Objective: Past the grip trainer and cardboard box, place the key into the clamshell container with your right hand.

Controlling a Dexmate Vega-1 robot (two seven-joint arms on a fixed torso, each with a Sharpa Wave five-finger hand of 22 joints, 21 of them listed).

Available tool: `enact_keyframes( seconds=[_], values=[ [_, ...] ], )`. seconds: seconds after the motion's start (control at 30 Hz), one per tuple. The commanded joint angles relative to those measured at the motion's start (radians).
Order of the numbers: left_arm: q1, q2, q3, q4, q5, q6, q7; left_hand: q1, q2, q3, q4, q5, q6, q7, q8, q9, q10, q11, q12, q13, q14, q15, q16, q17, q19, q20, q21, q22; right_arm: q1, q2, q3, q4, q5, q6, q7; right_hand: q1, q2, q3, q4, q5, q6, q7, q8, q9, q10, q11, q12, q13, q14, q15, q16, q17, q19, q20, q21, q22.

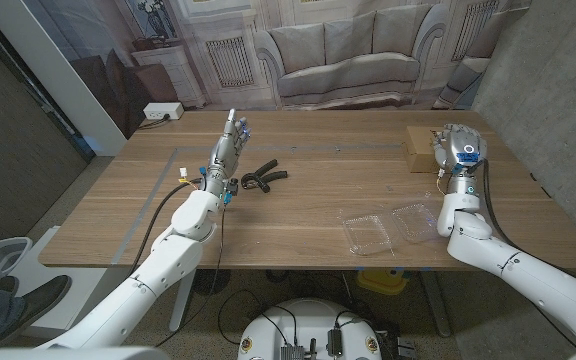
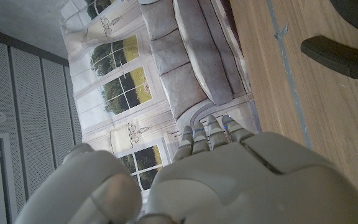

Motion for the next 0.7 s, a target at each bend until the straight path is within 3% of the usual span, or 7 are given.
enact_keyframes(
  seconds=[0.03, 0.5, 0.7],
  values=[
    [-0.01, 0.001, 0.0, 0.015, -0.011, -0.011, -0.028, 0.003, 0.007, -0.004, 0.005, 0.001, 0.01, 0.002, -0.001, 0.003, 0.002, -0.004, -0.004, 0.001, 0.007, 0.0, 0.003, 0.004, -0.006, 0.005, 0.003, 0.002, -0.075, -0.024, 0.048, -0.115, -0.008, -0.037, -0.01, 0.003, 0.0, -0.009, -0.003, -0.002, 0.03, -0.03, -0.001, -0.004, 0.008, -0.005, -0.006, 0.001, 0.005, -0.158, -0.003, 0.002, -0.004, -0.129, 0.006, 0.004],
    [-0.014, -0.008, 0.01, 0.026, -0.012, -0.021, -0.038, 0.005, 0.009, -0.006, 0.004, 0.001, 0.01, 0.003, -0.001, 0.003, 0.004, -0.002, -0.003, 0.001, 0.008, 0.001, 0.003, 0.003, -0.006, 0.005, 0.003, 0.002, -0.158, -0.066, 0.09, -0.219, -0.033, -0.049, -0.001, 0.002, 0.001, -0.019, 0.003, -0.003, 0.034, -0.035, -0.013, -0.025, 0.007, -0.006, -0.014, 0.001, 0.004, -0.159, -0.006, 0.006, -0.006, -0.128, 0.01, 0.005],
    [-0.005, -0.009, 0.013, 0.013, -0.014, -0.01, -0.028, 0.006, 0.01, -0.007, 0.004, 0.001, 0.011, 0.003, -0.001, 0.003, 0.004, -0.001, -0.003, 0.001, 0.007, 0.001, 0.003, 0.003, -0.006, 0.005, 0.003, 0.002, -0.206, -0.09, 0.115, -0.269, -0.04, -0.011, -0.012, 0.002, 0.002, -0.023, 0.005, -0.003, 0.035, -0.04, -0.018, -0.033, -0.003, -0.008, -0.022, 0.001, -0.003, -0.159, -0.011, 0.005, -0.013, -0.13, 0.009, 0.006]
  ],
)
